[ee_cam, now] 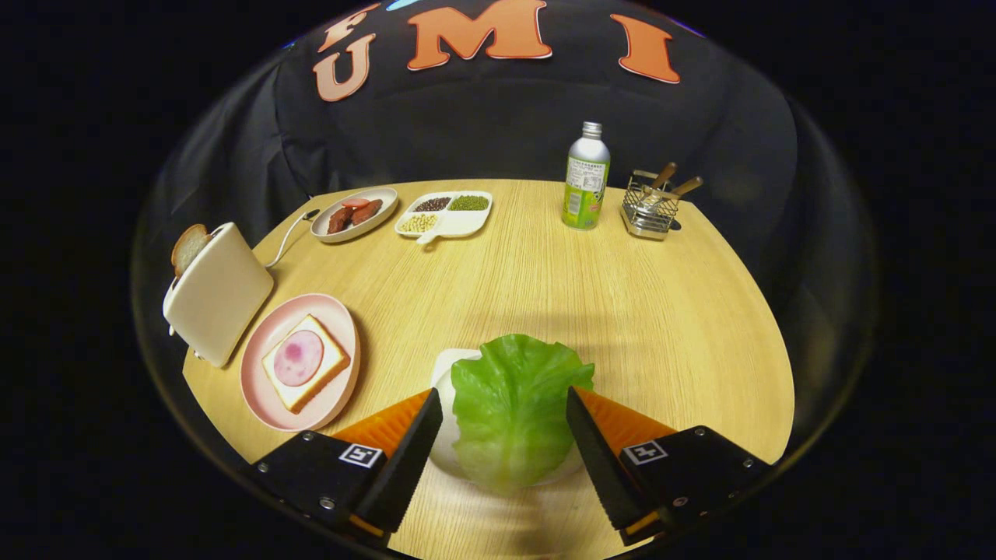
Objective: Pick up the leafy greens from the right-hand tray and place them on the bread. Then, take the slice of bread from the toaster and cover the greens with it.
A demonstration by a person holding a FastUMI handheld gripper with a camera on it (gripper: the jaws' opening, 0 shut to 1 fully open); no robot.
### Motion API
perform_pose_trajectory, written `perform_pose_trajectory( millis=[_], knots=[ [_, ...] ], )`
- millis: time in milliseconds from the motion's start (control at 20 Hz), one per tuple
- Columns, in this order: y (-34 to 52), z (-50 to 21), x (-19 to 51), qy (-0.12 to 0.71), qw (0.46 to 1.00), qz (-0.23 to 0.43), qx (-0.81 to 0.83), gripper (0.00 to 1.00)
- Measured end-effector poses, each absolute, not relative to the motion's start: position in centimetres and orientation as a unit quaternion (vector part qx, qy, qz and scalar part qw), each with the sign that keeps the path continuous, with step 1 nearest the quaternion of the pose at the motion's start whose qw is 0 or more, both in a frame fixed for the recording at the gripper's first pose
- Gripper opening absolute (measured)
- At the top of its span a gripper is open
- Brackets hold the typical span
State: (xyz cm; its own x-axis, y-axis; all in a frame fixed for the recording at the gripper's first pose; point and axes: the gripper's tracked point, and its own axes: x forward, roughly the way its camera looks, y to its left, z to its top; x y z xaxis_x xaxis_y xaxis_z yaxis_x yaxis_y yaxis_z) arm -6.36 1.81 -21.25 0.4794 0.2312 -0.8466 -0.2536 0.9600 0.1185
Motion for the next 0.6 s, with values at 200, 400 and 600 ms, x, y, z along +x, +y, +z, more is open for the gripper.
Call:
perform_pose_trajectory(
  millis=[200,400,600],
  knots=[
    [1.6,-23.3,-6.3,0.519,0.844,0.135,-0.029,0.96],
    [1.1,-25.0,-6.5,0.542,0.830,0.125,-0.033,0.96],
    [1.1,-26.3,-6.2,0.555,0.824,0.117,-0.026,0.91]
  ],
)
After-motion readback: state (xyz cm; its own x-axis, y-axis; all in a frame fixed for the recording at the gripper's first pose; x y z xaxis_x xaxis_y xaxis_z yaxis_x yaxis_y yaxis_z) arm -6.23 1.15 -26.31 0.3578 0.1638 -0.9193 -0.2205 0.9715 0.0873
